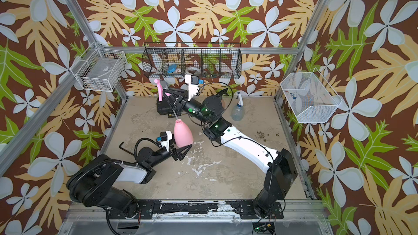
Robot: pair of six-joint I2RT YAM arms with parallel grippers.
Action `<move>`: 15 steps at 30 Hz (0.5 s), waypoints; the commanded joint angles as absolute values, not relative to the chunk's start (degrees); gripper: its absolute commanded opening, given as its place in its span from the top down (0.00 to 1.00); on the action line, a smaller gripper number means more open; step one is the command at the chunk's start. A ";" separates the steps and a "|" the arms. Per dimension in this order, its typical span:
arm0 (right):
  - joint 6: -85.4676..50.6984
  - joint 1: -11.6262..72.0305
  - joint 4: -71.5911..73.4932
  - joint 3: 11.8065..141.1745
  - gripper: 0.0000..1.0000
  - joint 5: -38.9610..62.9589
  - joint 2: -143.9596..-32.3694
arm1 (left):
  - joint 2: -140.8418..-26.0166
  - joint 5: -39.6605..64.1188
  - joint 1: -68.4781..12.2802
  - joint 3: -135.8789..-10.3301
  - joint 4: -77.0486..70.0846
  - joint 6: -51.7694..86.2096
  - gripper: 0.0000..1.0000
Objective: Attach spray nozzles to spray bottles
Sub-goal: Screw the spray nozzle on the spray bottle.
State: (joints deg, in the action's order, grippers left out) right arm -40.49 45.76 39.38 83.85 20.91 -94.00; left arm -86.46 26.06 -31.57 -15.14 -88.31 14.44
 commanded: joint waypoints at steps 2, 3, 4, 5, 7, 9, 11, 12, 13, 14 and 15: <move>-39.83 45.92 41.31 84.20 0.96 21.01 -94.85 | -85.97 26.77 -31.64 -15.21 -89.83 13.72 0.38; -39.60 45.87 41.23 84.41 0.96 20.97 -95.08 | -85.80 26.75 -31.64 -15.22 -89.66 13.67 0.37; -39.46 45.90 41.07 84.80 0.96 20.95 -95.41 | -85.63 26.80 -31.63 -15.15 -89.48 13.62 0.37; -39.24 45.89 40.71 85.19 0.96 21.08 -95.66 | -85.57 26.77 -31.64 -15.14 -89.35 13.53 0.37; -38.50 45.89 39.85 86.11 0.96 21.09 -96.13 | -85.24 26.88 -31.59 -15.03 -89.19 13.45 0.38; -37.91 45.92 39.30 86.77 0.96 21.00 -96.37 | -84.86 26.88 -31.64 -14.95 -88.84 13.11 0.38; -37.45 45.80 38.72 87.45 0.97 20.92 -96.50 | -84.68 26.80 -31.60 -15.03 -88.27 12.83 0.38; -37.27 45.80 38.60 87.69 0.97 20.92 -96.67 | -84.60 26.77 -31.64 -15.03 -88.07 12.72 0.38; -37.10 45.81 38.22 88.03 0.97 20.99 -96.76 | -84.60 26.77 -31.64 -15.03 -88.07 12.69 0.37; -37.00 45.79 38.00 88.33 0.97 21.00 -96.92 | -84.60 26.81 -31.60 -14.94 -88.09 12.82 0.38; -36.88 45.83 37.73 88.51 0.97 21.09 -97.06 | -84.68 26.84 -31.64 -14.96 -88.06 12.83 0.37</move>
State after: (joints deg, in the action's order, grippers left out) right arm -38.09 45.82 37.41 87.88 20.95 -96.77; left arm -84.86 26.22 -31.62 -14.98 -87.44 13.19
